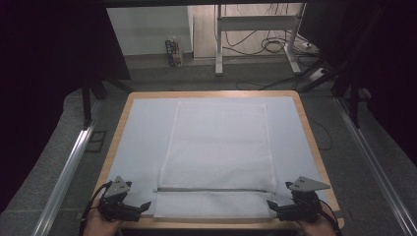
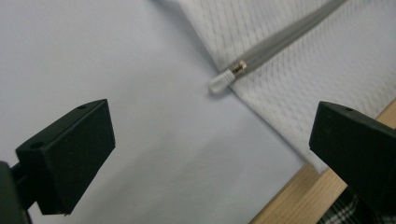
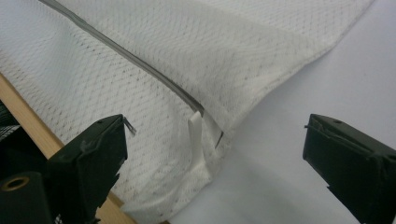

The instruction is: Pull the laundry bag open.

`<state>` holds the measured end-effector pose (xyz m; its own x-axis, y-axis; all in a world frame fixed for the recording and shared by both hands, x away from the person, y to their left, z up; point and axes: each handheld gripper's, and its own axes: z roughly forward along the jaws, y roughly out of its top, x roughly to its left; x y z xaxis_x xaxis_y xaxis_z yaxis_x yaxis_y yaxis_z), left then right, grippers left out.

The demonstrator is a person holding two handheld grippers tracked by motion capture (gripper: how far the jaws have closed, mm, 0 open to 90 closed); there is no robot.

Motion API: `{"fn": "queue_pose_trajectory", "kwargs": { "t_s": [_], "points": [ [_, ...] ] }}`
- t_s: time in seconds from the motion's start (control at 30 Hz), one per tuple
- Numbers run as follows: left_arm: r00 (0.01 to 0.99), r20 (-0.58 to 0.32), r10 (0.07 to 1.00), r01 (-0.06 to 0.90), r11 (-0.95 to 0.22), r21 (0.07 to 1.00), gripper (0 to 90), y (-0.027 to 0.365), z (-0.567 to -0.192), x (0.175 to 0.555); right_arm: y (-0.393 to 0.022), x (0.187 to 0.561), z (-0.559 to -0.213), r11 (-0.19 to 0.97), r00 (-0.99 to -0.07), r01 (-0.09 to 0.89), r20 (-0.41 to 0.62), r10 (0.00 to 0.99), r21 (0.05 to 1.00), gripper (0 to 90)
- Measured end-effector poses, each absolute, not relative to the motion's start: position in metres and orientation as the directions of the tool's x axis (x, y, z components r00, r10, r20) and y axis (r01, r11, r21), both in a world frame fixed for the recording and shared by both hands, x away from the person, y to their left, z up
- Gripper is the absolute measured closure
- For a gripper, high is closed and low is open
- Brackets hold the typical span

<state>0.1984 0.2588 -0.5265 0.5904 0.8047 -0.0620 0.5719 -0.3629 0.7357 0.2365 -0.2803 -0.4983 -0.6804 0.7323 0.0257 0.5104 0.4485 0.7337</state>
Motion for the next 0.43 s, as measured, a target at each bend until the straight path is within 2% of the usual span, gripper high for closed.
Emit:
{"fn": "queue_pose_trajectory", "kwargs": {
  "t_s": [0.43],
  "points": [
    [0.581, -0.040, 0.813, 0.587, -0.385, 0.712, 1.8, 0.2558, -0.5281, 0.1998, -0.2829, 0.2336, -0.5038, 0.465, -0.684, 0.544, 0.049, 0.728, 0.698, 6.0]
  ]
}}
